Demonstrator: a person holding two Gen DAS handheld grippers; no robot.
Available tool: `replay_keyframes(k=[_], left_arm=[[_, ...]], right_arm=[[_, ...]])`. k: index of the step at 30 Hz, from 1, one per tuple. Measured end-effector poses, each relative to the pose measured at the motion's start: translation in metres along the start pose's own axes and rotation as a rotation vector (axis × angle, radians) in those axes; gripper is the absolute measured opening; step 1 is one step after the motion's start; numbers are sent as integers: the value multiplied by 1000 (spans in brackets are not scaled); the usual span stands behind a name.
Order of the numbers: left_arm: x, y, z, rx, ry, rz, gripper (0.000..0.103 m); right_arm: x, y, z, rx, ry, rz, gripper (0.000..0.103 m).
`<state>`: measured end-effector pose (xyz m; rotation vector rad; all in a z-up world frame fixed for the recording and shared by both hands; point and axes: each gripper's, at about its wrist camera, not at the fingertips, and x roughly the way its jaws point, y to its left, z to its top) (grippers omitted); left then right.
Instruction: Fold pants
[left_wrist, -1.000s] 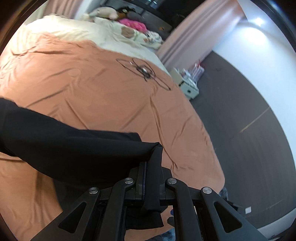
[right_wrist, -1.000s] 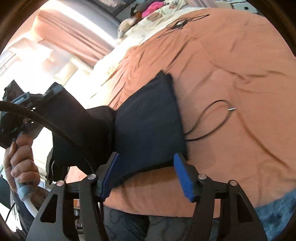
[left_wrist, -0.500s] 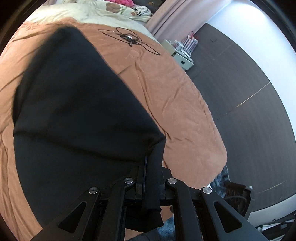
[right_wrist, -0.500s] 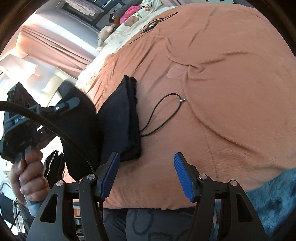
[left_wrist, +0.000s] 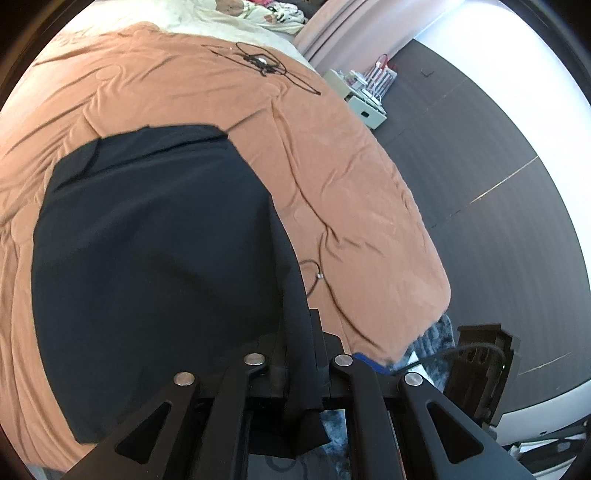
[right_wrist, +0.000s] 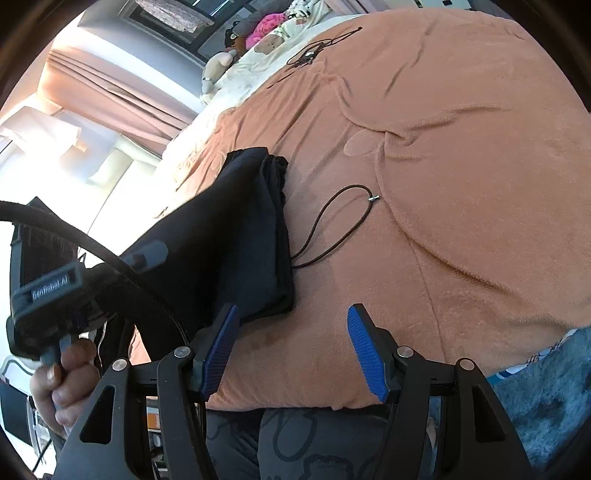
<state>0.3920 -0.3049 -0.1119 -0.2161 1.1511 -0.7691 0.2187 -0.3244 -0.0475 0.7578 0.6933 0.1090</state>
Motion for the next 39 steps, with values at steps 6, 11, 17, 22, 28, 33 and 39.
replay_keyframes(k=[6, 11, 17, 22, 28, 33, 39], left_arm=[[-11, 2, -9, -16, -9, -32, 61], [-37, 18, -7, -35, -75, 11, 69], [-58, 52, -13, -78, -101, 78, 69], [-66, 83, -20, -125, -111, 116, 69], [-71, 124, -35, -206, -111, 168, 69], [-69, 148, -44, -254, -102, 191, 69], [-62, 162, -55, -288, -84, 197, 68]], right_arm=[[-8, -2, 0, 5, -11, 5, 60], [-9, 4, 7, -7, -15, 41, 60], [6, 17, 14, -49, -1, 68, 60], [26, 27, 18, -76, 31, 57, 60], [50, 31, 19, -92, 85, 25, 12], [51, 31, 13, -95, 68, 21, 3], [40, 27, -1, -90, 52, 13, 2]])
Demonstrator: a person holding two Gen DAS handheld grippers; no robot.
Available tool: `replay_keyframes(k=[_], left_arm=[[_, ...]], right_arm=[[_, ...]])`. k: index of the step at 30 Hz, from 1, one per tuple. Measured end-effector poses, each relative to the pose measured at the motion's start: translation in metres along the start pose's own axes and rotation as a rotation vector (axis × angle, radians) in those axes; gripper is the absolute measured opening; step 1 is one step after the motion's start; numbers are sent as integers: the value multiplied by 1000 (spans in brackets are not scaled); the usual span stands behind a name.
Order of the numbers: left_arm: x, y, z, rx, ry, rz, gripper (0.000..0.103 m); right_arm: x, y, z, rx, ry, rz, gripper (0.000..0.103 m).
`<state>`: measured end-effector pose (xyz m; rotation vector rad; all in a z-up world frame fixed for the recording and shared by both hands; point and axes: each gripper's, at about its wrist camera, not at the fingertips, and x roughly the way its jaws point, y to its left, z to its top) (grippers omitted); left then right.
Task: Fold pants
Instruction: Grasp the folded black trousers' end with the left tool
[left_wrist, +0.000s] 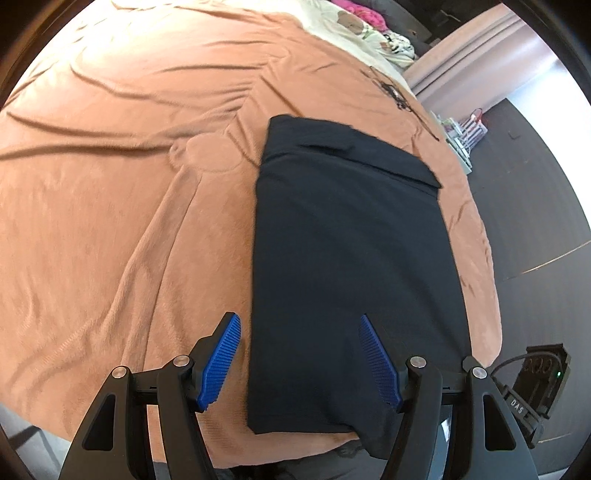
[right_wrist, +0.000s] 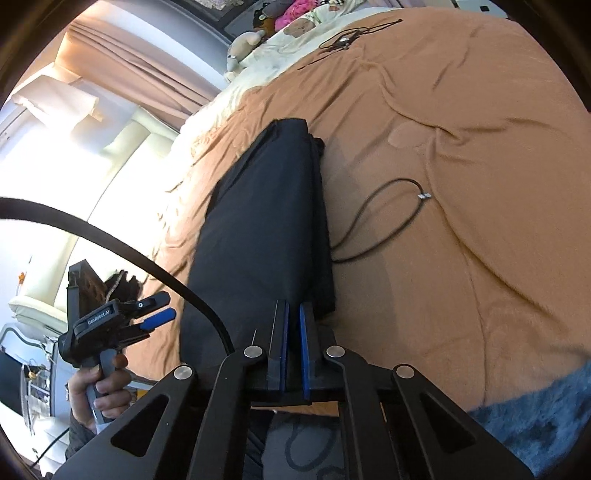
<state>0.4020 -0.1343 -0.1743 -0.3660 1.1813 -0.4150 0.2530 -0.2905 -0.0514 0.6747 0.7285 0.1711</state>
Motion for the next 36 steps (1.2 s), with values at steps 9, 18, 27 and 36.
replay_keyframes(k=[9, 18, 27, 36], left_arm=[[16, 20, -20, -46, 67, -31, 42], [1, 25, -33, -48, 81, -47, 22], [-4, 30, -13, -38, 56, -28, 29], [13, 26, 16, -51, 55, -39, 29]], right_arm=[[2, -7, -1, 33, 35, 6, 6], [2, -4, 15, 6, 22, -3, 9], [18, -8, 46, -45, 26, 3, 52], [59, -11, 80, -47, 91, 46, 52]])
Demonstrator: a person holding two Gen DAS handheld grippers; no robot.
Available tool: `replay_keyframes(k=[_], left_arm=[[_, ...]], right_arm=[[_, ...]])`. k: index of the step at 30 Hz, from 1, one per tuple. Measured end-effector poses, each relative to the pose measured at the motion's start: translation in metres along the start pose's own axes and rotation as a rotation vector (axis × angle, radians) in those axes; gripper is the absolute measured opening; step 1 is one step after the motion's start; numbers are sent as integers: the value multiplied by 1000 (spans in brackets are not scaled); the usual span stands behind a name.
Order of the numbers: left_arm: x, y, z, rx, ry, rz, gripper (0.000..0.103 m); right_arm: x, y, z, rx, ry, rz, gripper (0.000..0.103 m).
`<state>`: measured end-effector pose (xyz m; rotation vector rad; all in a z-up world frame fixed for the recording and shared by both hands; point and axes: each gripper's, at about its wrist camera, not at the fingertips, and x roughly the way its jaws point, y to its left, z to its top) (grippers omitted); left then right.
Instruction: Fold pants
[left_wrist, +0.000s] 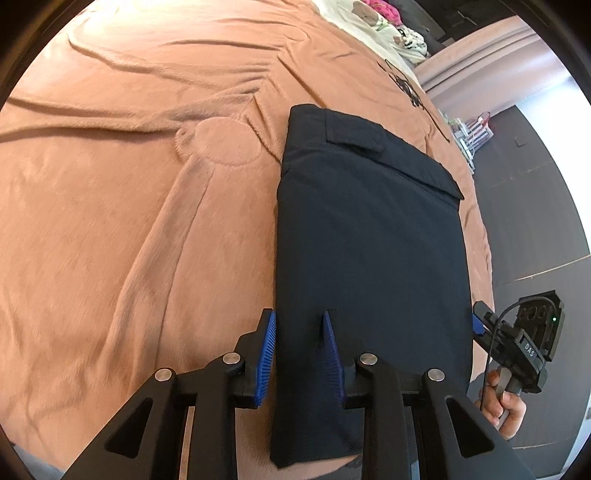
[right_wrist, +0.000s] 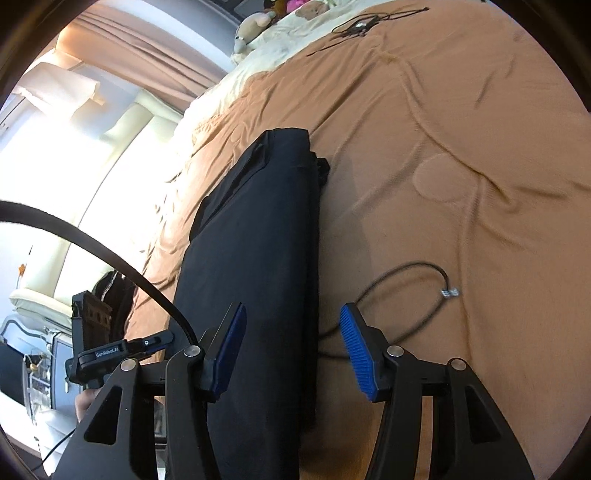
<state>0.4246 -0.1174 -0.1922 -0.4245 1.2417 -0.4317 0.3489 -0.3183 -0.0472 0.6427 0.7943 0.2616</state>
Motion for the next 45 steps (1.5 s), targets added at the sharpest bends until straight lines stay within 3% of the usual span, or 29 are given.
replay_keyframes(k=[10, 29, 37, 43, 45], left_arm=[[15, 2, 22, -21, -4, -17, 29], [30, 2, 47, -36, -14, -50, 30], [19, -4, 55, -3, -45, -64, 25], [20, -7, 63, 5, -39, -71, 25], [24, -6, 63, -5, -30, -70, 28]], right_arm=[[54, -8, 29, 10, 117, 62, 52], [114, -37, 81, 52, 214, 249, 52], [114, -37, 80, 23, 186, 268, 28], [103, -32, 68, 5, 162, 283, 25], [103, -36, 67, 5, 171, 262, 28]])
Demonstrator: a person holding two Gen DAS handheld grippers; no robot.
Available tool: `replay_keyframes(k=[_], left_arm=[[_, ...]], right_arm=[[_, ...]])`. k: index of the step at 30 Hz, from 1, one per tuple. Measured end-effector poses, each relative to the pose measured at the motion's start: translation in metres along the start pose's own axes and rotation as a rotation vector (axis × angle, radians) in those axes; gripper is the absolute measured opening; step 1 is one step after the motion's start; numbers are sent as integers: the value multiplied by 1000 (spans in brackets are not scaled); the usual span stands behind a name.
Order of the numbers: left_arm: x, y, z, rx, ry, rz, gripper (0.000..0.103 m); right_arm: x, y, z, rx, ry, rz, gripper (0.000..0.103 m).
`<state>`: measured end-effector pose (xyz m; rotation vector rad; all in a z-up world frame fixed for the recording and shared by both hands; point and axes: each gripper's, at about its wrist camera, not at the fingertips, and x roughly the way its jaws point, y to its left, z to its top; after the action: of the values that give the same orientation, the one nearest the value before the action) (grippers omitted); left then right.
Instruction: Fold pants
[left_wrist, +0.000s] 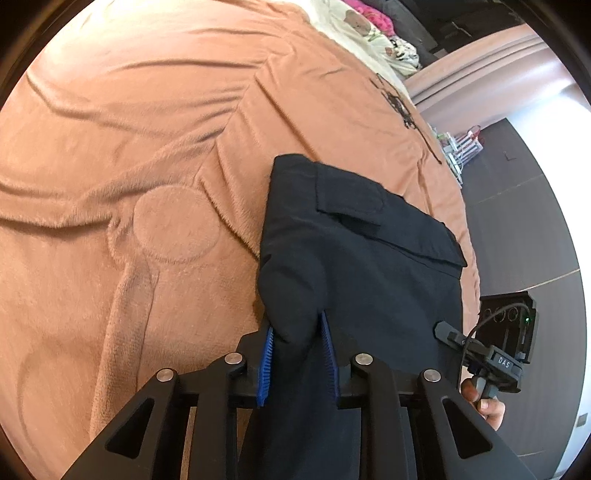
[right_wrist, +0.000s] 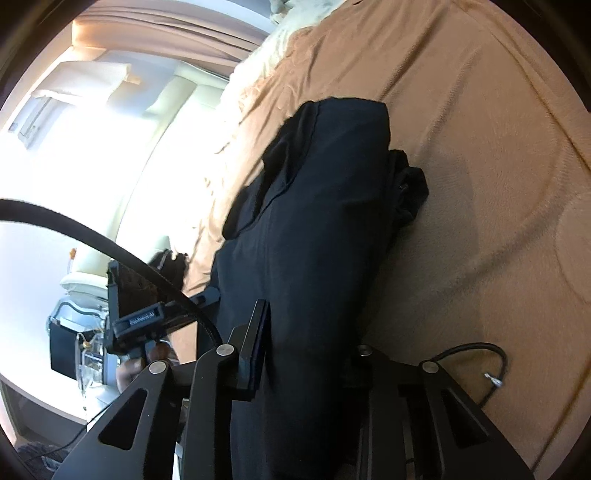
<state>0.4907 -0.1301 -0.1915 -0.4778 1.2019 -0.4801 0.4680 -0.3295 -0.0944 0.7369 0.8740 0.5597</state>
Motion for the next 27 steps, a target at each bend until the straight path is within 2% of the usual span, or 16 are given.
replay_keyframes(k=[2, 4, 6, 18, 20, 22, 27], left_arm=[[2, 4, -1, -6, 2, 8, 39], [4, 7, 0, -18, 0, 4, 43], [6, 9, 3, -28, -1, -8, 43], [22, 7, 25, -23, -11, -49, 43], [21, 6, 26, -17, -20, -53, 34], [16, 3, 25, -6, -32, -61, 27], [-1, -5, 21, 7, -57, -77, 18]], right_arm=[[2, -6, 2, 23, 8, -14, 32], [3, -12, 3, 40, 9, -6, 41], [3, -14, 5, 47, 12, -10, 45], [12, -21, 13, 47, 10, 36, 45], [11, -20, 11, 35, 6, 36, 44], [9, -15, 8, 5, -3, 29, 34], [1, 0, 2, -44, -31, 20, 27]])
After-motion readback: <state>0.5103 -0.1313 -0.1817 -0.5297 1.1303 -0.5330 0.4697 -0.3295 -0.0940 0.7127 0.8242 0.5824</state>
